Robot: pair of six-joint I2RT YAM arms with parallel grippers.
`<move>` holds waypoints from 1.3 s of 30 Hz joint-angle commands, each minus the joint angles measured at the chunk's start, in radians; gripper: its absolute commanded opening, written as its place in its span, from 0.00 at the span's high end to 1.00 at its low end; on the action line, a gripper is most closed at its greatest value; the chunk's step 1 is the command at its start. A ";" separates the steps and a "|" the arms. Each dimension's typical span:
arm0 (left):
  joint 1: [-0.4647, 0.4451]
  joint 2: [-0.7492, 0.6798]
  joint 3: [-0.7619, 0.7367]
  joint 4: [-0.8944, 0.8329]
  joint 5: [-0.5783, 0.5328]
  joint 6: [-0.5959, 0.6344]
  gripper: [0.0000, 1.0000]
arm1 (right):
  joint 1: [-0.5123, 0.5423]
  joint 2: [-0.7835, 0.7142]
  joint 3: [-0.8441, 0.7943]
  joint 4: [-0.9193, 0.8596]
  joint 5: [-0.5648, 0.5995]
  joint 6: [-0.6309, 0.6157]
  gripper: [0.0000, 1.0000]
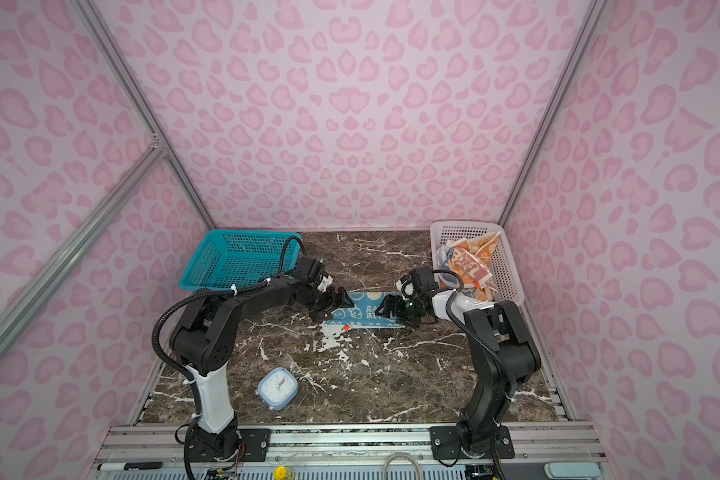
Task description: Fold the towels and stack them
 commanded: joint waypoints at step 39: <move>-0.019 0.177 0.293 -0.478 -0.207 0.260 0.63 | 0.008 0.065 0.049 -0.102 0.138 -0.069 0.01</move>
